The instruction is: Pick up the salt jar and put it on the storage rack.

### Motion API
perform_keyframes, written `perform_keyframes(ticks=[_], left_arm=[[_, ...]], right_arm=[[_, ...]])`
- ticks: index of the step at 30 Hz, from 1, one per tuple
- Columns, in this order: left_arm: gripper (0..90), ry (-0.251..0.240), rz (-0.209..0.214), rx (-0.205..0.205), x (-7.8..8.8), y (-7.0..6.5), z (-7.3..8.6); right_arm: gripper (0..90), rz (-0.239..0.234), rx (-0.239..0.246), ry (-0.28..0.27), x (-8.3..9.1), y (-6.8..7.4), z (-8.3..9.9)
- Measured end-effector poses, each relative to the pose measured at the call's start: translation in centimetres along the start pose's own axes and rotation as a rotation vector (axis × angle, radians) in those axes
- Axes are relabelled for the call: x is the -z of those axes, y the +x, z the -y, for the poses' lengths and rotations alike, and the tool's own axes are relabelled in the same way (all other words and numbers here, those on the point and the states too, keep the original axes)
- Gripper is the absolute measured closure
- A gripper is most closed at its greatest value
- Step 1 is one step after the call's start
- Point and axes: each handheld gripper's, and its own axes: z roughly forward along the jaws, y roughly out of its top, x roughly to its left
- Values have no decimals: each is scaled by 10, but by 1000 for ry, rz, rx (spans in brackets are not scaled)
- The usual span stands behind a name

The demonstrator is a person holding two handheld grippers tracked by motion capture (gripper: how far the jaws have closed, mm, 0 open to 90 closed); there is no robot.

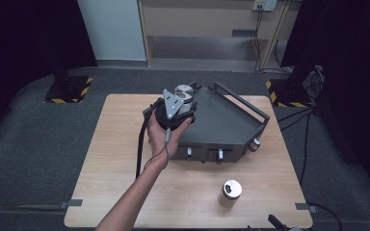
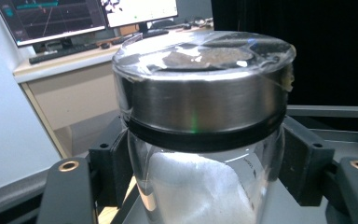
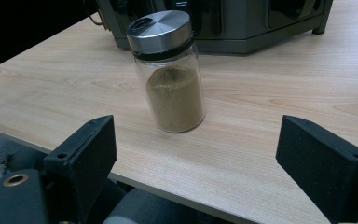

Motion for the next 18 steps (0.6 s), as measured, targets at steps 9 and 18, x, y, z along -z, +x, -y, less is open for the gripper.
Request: perform_keyframes(ticks=[9,18], left_arm=[[294,119,-25,10,-49,0,13],[295,164,-32,62,-70,1,20]], right_arm=[[122,-18,-21,6,-2,-4,0],[122,-33,-13,11,-4,-4,-1]])
